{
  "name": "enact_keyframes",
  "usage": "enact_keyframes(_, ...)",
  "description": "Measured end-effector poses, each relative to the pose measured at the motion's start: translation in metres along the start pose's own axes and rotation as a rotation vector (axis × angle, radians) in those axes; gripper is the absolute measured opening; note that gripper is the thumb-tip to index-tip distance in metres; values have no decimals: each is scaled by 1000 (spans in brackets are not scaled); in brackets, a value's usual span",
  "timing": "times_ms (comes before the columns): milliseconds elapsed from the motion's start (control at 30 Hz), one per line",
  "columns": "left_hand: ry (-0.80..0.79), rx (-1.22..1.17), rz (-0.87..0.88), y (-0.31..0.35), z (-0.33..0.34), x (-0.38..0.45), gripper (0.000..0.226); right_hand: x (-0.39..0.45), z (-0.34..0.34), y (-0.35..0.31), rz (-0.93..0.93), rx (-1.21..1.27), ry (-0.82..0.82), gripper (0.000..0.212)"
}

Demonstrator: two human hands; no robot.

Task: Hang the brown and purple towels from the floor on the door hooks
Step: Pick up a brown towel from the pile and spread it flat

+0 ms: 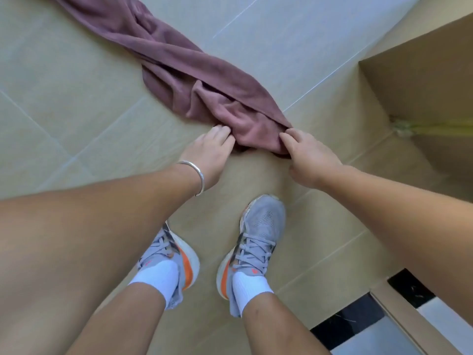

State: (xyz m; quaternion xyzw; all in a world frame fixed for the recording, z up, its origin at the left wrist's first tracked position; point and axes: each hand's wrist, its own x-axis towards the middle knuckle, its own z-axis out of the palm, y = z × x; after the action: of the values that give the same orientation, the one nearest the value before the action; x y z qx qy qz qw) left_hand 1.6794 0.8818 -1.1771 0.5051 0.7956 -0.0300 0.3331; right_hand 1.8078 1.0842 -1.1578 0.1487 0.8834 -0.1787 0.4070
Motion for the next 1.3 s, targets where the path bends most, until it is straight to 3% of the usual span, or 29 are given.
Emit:
enact_keyframes(133,76,79,19,-9,12,27,59,22,7,11,-40,-223,166,47)
enact_keyframes(267,328,90,74,-12,2,43,21,27,-1,12,5,-160,205,28)
enact_keyframes(300,357,90,96,-14,-3,44,22,27,-6,11,20,-161,203,26)
enact_keyframes(367,248,106,110,-19,-17,40,24,23,-21,7,37,-215,186,28)
enact_keyframes(467,-24,211,-43,-35,-41,14,27,7,-48,-2,16,-271,192,28)
enact_keyframes(567,-126,246,-106,-53,-78,-24,24,-13,-85,-16,-47,-303,216,26)
enact_keyframes(733,-319,114,-140,-88,-149,-80,21,-40,-157,-58,-59,-461,154,26)
enact_keyframes(833,-344,84,-151,-110,-197,-106,19,-51,-203,-82,-63,-503,127,26)
enact_keyframes(1000,-205,67,-266,-152,-288,-148,20,-59,-301,-131,-58,-501,133,29)
enact_keyframes(1300,66,9,-519,-262,-449,-236,26,-73,-512,-261,-161,-428,337,23)
